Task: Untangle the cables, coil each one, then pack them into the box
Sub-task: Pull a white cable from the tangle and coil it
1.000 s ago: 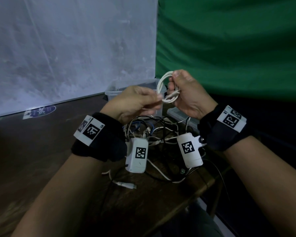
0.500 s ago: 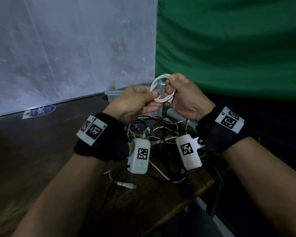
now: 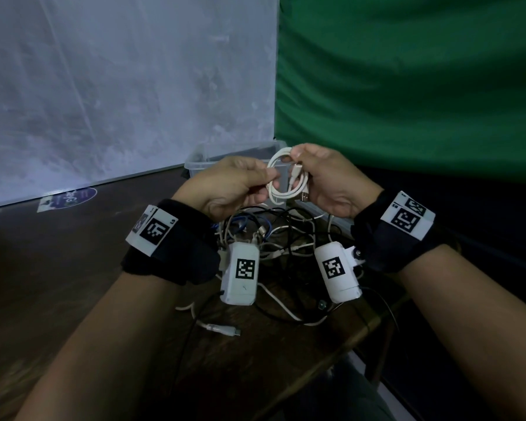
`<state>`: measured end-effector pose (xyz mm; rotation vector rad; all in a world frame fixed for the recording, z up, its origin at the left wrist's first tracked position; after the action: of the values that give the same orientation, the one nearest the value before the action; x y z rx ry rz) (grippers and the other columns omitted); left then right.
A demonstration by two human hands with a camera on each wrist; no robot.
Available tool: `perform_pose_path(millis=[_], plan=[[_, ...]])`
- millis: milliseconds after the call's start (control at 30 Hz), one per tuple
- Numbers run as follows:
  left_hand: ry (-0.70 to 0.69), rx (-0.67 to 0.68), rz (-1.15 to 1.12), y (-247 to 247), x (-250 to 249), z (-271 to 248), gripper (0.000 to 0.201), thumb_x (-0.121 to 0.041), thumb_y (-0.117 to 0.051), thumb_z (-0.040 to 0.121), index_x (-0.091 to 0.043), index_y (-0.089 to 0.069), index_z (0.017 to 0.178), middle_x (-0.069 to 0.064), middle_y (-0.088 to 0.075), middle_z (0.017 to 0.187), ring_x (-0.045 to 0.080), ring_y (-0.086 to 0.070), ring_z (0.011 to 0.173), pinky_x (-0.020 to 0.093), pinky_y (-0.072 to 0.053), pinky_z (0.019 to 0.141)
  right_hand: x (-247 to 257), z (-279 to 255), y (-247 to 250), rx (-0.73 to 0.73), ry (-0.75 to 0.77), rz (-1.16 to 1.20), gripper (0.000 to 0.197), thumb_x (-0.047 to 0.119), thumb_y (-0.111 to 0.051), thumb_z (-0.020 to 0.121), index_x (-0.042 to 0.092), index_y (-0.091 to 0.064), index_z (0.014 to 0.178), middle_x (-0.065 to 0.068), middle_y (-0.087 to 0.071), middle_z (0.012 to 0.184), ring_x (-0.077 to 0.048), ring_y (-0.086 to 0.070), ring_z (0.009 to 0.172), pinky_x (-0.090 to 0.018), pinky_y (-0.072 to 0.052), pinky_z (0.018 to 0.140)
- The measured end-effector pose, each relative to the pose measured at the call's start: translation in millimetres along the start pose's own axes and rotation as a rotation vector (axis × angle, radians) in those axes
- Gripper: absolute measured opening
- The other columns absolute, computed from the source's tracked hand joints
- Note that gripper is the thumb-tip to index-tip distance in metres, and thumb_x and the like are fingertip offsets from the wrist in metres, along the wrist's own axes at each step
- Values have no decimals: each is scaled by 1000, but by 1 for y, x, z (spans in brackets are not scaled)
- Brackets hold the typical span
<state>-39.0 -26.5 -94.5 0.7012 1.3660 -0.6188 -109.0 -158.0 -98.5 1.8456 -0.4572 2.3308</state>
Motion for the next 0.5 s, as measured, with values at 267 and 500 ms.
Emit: perform_pose_path(millis=[267,500], plan=[[-2,8,-89,0,4,4,15,-9,-50,95,-5,-65,97,3,-68,84,9,-62,79,16,-53,73,10,-11,1,58,-48,151,22,-1,-36,99,14,-36,114,-9,-57,73,-20,-64,55,-28,-51,43],[15,21,-41,2,3,5,15,-11,-52,93,-13,-66,88,-2,-65,77,9,-54,76,18,-44,67,10,-11,-1,88,-25,181,24,-11,-40,93,11,-39,103,-9,-62,61,-17,-63,49,-24,-51,45]])
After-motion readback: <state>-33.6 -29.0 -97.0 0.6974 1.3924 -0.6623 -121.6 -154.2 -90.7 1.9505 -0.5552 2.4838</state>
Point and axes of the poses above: each hand's wrist, its own z-axis towards the middle knuckle, its own y-axis out of the back of the hand, x = y × z, the point moved 2 cm from there along z, towards the middle knuckle
